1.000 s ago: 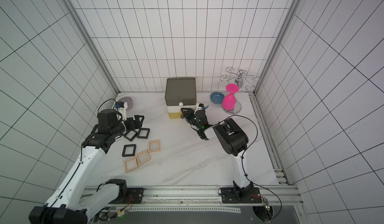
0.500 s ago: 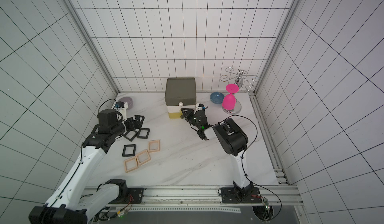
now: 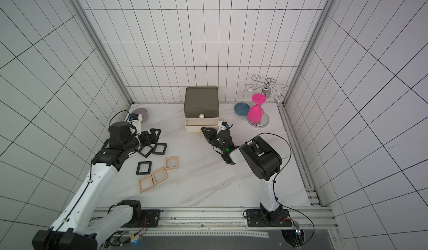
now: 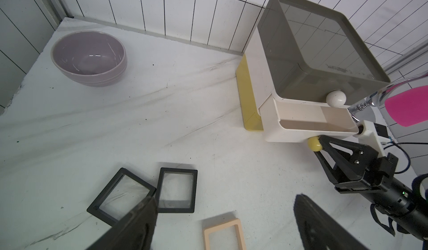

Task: Place the brooch boxes into the drawer by color
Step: Open the drawer in the storage box.

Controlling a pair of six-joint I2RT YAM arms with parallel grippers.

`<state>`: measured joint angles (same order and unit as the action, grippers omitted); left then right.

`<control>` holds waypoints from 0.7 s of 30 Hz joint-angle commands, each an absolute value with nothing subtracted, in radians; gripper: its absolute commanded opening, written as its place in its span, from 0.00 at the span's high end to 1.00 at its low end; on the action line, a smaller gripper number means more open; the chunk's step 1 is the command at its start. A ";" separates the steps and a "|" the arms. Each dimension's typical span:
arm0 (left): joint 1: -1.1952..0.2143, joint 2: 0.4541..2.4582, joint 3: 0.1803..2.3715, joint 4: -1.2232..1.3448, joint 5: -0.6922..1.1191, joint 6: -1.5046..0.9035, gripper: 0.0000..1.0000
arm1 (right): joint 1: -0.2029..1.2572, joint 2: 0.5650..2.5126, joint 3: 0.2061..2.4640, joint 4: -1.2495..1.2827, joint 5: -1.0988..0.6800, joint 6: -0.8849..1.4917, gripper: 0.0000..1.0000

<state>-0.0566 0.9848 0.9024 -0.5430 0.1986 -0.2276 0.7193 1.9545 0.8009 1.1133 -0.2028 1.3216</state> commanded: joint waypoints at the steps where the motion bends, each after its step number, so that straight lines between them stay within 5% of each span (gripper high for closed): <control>1: -0.058 0.979 0.896 -0.549 0.187 -0.221 0.04 | 0.745 1.890 0.748 1.176 -0.197 1.311 0.75; 21: -0.058 0.988 0.896 -0.549 0.181 -0.221 0.04 | 0.791 1.797 0.604 1.181 -0.193 1.297 0.74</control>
<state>-0.0570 0.9852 0.9024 -0.5430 0.1909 -0.2276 0.7753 1.8301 0.6239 1.1461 -0.1932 1.3136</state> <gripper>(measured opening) 0.960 0.295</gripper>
